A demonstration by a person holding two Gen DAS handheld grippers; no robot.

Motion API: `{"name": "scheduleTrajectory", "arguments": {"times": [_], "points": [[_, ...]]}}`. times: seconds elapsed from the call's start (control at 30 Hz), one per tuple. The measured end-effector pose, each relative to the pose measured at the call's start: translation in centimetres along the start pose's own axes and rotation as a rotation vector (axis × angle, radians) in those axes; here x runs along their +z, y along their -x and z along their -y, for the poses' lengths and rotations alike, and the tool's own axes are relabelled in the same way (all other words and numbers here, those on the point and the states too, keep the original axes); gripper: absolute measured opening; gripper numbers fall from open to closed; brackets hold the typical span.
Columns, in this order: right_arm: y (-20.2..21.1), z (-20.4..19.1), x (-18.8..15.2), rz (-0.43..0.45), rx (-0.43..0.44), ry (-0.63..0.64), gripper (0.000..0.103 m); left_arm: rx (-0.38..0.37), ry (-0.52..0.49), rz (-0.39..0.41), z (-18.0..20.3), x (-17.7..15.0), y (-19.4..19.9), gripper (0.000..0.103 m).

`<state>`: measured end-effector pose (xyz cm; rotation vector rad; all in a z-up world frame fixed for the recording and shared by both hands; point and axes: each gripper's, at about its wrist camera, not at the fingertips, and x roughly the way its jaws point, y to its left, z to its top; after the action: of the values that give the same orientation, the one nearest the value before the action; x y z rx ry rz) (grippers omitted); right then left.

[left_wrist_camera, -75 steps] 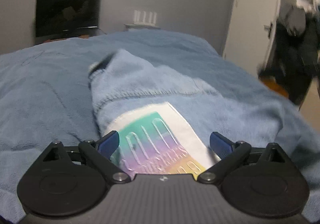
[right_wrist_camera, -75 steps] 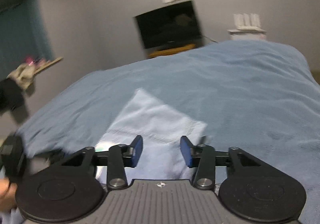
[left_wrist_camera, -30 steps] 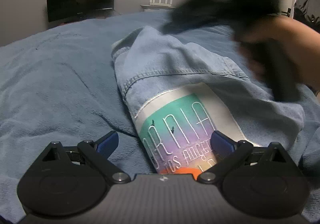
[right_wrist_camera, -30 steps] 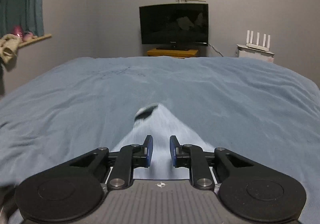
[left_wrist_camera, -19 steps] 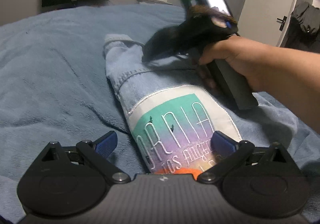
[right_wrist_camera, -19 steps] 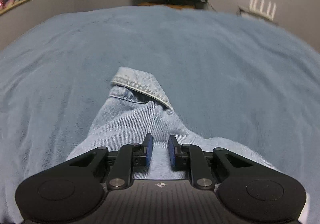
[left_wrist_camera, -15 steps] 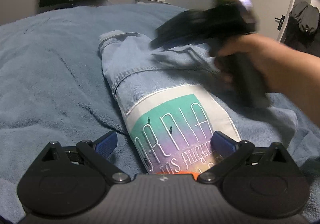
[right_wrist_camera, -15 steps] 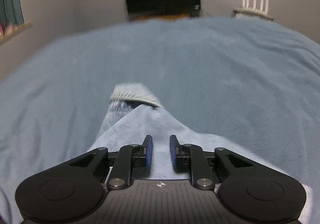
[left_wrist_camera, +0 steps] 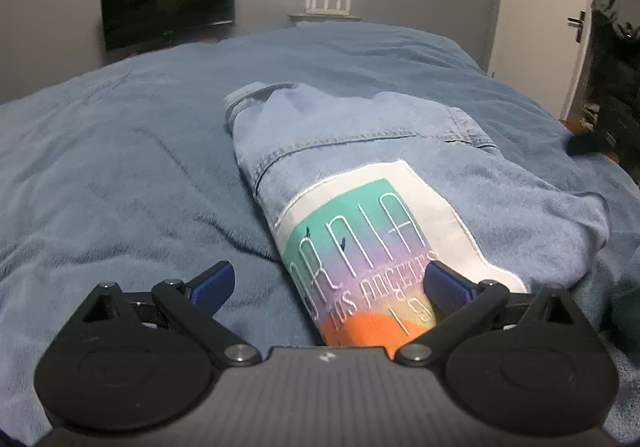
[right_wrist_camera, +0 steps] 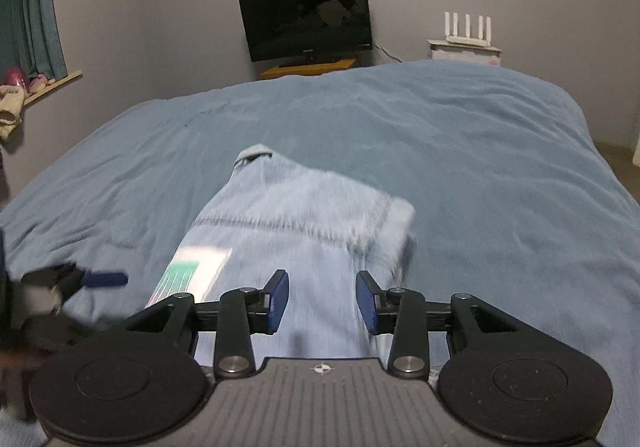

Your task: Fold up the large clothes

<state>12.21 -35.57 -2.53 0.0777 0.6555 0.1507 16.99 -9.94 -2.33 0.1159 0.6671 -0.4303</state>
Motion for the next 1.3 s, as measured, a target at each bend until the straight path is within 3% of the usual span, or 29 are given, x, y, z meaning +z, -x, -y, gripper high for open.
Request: {"name": "scheduleTrajectory", "arguments": {"times": [0.2, 0.37, 0.57, 0.67, 0.73, 0.83, 1.0, 1.1, 1.2, 1.3], "points": [[1.2, 0.3, -2.5, -0.025, -0.025, -0.021, 0.041, 0.022, 0.050, -0.022, -0.3, -0.6, 0.7, 0.103], [0.4, -1.2, -2.6, -0.036, -0.034, 0.052, 0.041, 0.023, 0.051, -0.024, -0.4, -0.6, 0.6, 0.103], [-4.5, -1.7, -3.5, -0.185, -0.098, 0.108, 0.042, -0.029, 0.071, -0.041, -1.1, -0.8, -0.2, 0.103], [-6.2, -1.5, -3.4, -0.179, -0.112, 0.109, 0.051, -0.041, 0.081, -0.045, -1.5, -0.7, -0.3, 0.103], [-6.7, -1.4, -3.3, -0.175, -0.134, 0.104, 0.063, -0.032, 0.094, -0.071, -1.4, -0.2, 0.5, 0.103], [-6.1, 0.1, -3.0, -0.159, -0.094, 0.007, 0.068, -0.078, -0.006, -0.074, -0.3, -0.2, 2.2, 0.103], [-5.6, 3.2, -3.3, -0.164, -0.023, -0.186, 0.072, -0.044, -0.207, -0.138, 2.2, -2.6, 1.7, 0.103], [-5.9, 3.9, -3.6, -0.183, -0.009, -0.238, 0.077, 0.011, -0.246, -0.155, 3.1, -3.6, 0.2, 0.102], [-6.3, 4.6, -3.7, -0.203, -0.004, -0.273, 0.084, 0.102, -0.276, -0.096, 3.7, -4.1, -0.5, 0.102], [-6.8, 5.7, -4.3, -0.236, 0.010, -0.349, 0.093, 0.110, -0.240, -0.048, 3.6, -4.3, -0.5, 0.102]]}}
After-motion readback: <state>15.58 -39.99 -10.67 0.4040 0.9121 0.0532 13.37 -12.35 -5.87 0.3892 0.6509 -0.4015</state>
